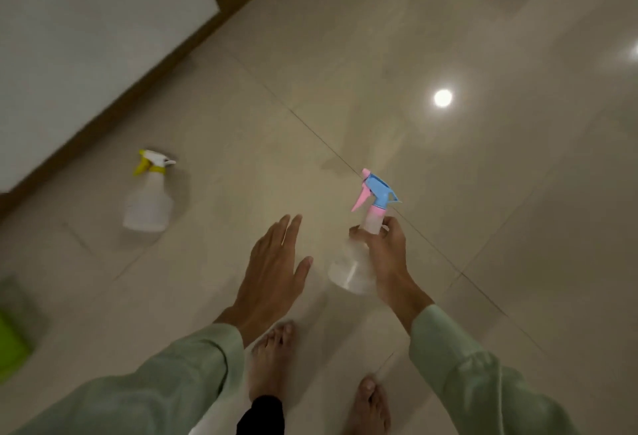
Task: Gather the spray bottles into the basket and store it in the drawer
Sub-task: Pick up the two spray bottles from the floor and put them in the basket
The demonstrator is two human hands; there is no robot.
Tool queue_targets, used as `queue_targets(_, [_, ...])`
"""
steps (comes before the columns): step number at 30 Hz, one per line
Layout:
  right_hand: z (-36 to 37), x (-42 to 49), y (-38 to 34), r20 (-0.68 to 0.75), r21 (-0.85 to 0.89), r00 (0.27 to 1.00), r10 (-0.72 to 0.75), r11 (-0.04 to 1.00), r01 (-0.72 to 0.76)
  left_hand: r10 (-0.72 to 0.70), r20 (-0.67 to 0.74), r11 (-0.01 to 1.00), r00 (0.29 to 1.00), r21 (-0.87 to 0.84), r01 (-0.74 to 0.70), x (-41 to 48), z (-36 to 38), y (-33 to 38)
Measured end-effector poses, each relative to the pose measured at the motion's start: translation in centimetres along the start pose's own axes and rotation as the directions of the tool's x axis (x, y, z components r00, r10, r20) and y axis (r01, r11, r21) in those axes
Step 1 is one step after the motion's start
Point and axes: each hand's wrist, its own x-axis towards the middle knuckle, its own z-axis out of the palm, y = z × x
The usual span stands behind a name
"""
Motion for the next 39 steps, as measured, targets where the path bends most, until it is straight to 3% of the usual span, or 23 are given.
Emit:
queue_targets(7, [6.9, -11.7, -5.4, 0.283, -0.077, 0.943, -0.177, 0.976, 0.206, -0.180, -0.217, 0.978, 0.960, -0.142, 0.151, -10.4, -9.8, -2.0])
queue_targets(14, [17.5, -25.7, -6.4, 0.503, -0.195, 0.826, -0.254, 0.898, 0.395, -0.392, -0.369, 0.914, 0.843, -0.257, 0.313, -24.5, -19.3, -10.1])
queue_targets(18, [24.6, -31.7, -4.2, 0.551, -0.265, 0.779, -0.298, 0.823, 0.502, -0.446, -0.395, 0.889, 0.803, -0.297, 0.348, -30.9, -22.6, -17.4])
queue_targets(28, [41.9, -43.4, 5.3, 0.562, -0.393, 0.749, -0.351, 0.683, 0.615, -0.615, -0.342, 0.778, 0.711, -0.412, 0.475, -44.1, -27.8, -34.7])
queue_targets(35, [51.8, -43.9, 9.7, 0.599, -0.407, 0.743, -0.298, 0.685, 0.604, -0.686, -0.304, 0.710, 0.661, -0.475, 0.519, -44.4, -29.6, -42.9])
queue_targets(39, [56.9, -42.2, 12.4, 0.703, -0.412, 0.653, -0.280, 0.589, 0.696, -0.702, -0.306, 0.691, 0.643, -0.511, 0.511, -41.6, -29.7, -47.7])
